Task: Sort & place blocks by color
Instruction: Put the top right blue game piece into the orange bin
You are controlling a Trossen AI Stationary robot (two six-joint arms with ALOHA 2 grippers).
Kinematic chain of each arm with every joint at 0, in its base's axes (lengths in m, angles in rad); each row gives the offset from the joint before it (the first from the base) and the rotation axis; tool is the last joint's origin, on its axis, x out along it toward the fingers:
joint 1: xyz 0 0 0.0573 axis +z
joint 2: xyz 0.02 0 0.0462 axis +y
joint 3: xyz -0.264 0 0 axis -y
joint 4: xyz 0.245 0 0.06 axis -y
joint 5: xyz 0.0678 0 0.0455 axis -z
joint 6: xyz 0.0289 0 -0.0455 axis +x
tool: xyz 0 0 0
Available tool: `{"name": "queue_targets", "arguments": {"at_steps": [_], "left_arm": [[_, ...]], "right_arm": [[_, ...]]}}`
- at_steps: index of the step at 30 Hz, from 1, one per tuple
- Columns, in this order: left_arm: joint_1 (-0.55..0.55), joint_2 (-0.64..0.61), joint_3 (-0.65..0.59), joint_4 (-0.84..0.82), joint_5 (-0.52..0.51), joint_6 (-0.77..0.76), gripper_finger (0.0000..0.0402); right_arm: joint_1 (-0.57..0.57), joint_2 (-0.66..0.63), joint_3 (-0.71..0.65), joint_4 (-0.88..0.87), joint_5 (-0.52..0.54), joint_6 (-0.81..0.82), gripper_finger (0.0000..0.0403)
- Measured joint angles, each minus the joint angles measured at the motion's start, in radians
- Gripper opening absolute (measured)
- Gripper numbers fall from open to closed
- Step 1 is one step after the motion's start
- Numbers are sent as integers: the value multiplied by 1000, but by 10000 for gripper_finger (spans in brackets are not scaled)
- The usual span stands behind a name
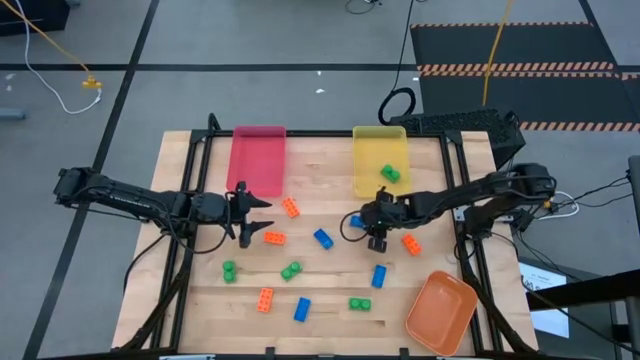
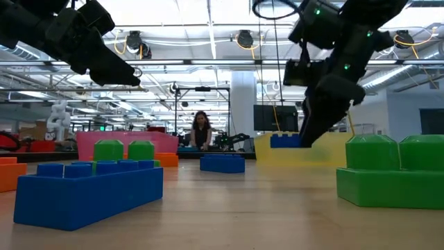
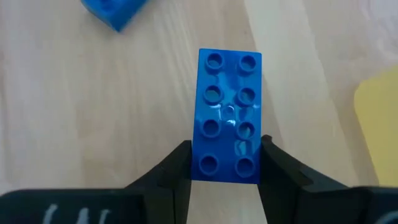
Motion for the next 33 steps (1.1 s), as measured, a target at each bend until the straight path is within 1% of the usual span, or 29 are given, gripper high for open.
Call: {"name": "queue_targets", "arguments": {"at_steps": [6, 10, 15, 20, 22, 24, 25, 28, 31, 33], "left_arm": [[0, 0, 0, 6, 0, 0, 255], [0, 0, 0, 21, -5, 2, 255], [0, 0, 0, 37, -5, -1, 255], [0, 0, 0, 30, -5, -18, 255], [0, 0, 0, 36, -5, -19, 255], [0, 0, 0, 38, -5, -22, 255], [0, 0, 0, 38, -5, -26, 255], [0, 0, 0, 36, -5, -34, 255], [0, 0, 0, 36, -5, -37, 255], [0, 0, 0, 35, -5, -37, 255]], "right_arm": [[35, -44, 0, 23, 17, 17, 123], [38, -43, 0, 111, 55, -14, 123], [7, -39, 1, 256, 53, -92, 123], [-24, -39, 3, 265, 47, -138, 123], [-36, -39, 3, 273, 24, -157, 123], [-43, -39, 4, 280, 22, -164, 123], [-46, -39, 10, 272, 14, -165, 123], [-48, -39, 44, 197, -65, -164, 123], [-8, -52, 89, 70, -185, -202, 123], [37, -70, 109, 26, -264, -250, 123]]}}
